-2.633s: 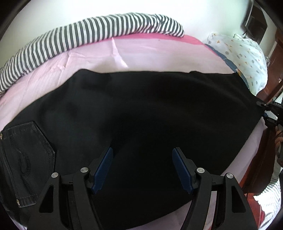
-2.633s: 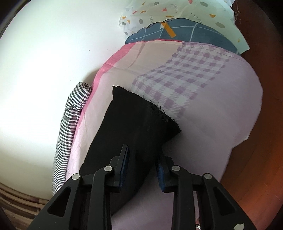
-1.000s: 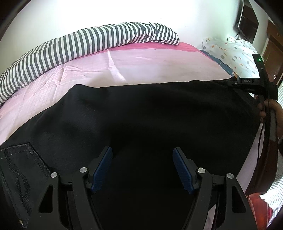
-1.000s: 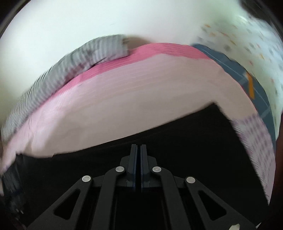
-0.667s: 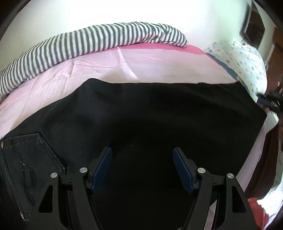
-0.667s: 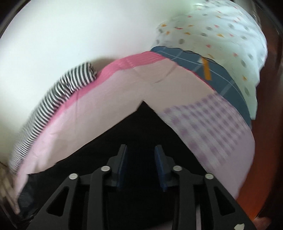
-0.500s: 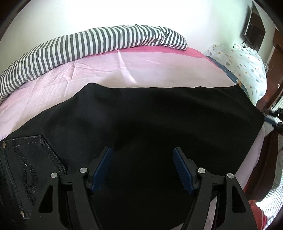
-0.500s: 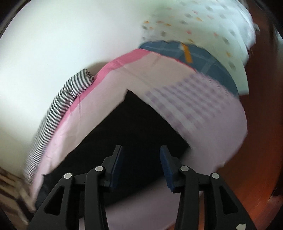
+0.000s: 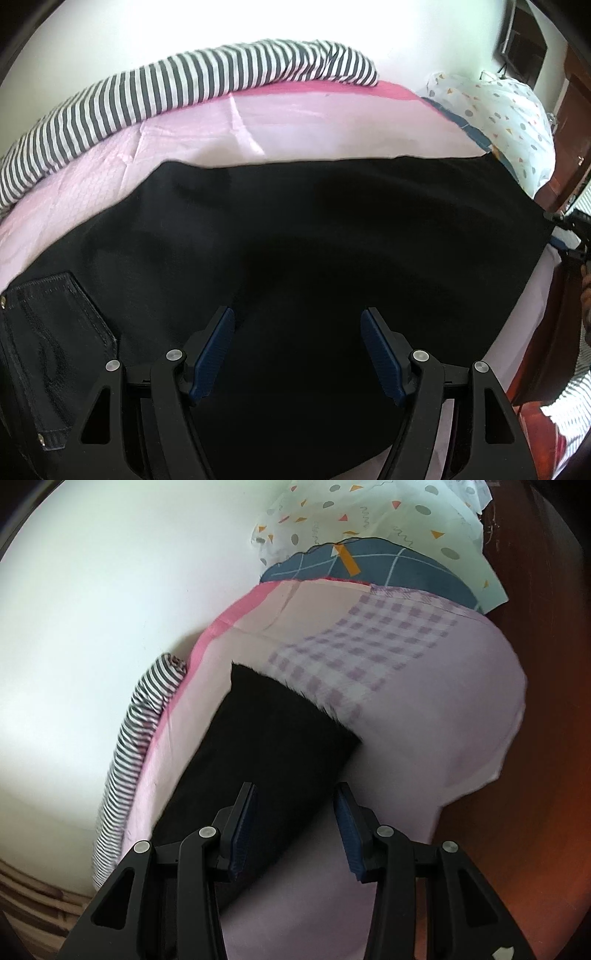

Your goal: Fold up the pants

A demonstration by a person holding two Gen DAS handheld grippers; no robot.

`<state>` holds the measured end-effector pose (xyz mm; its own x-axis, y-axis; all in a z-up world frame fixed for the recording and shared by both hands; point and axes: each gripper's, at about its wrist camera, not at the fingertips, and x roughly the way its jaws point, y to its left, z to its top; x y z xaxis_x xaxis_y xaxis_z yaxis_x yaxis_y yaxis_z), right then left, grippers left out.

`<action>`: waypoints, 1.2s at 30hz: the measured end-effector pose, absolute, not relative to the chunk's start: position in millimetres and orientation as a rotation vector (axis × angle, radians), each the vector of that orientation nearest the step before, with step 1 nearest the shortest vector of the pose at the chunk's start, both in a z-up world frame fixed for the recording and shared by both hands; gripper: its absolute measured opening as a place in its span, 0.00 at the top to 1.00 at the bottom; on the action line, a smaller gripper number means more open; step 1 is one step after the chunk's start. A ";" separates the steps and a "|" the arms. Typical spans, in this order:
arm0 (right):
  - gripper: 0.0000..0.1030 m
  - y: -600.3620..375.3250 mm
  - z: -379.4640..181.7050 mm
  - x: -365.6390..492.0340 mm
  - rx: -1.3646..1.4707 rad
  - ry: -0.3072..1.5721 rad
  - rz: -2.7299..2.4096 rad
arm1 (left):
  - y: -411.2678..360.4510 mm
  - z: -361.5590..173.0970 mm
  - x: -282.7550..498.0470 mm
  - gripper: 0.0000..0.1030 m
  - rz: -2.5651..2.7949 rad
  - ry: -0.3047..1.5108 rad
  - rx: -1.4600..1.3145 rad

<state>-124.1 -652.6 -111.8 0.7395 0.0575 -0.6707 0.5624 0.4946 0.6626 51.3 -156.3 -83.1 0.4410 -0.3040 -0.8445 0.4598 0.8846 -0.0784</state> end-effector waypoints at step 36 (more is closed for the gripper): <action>0.91 -302.8 -50.3 33.2 0.602 0.987 0.430 | 32.6 -39.6 45.6 0.29 -0.254 0.928 -0.146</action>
<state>33.2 -302.8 -50.3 0.4901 0.5899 -0.6418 -0.0674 0.7597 0.6468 45.6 32.6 -39.6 0.5727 -0.2784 -0.7710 0.1533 0.9604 -0.2328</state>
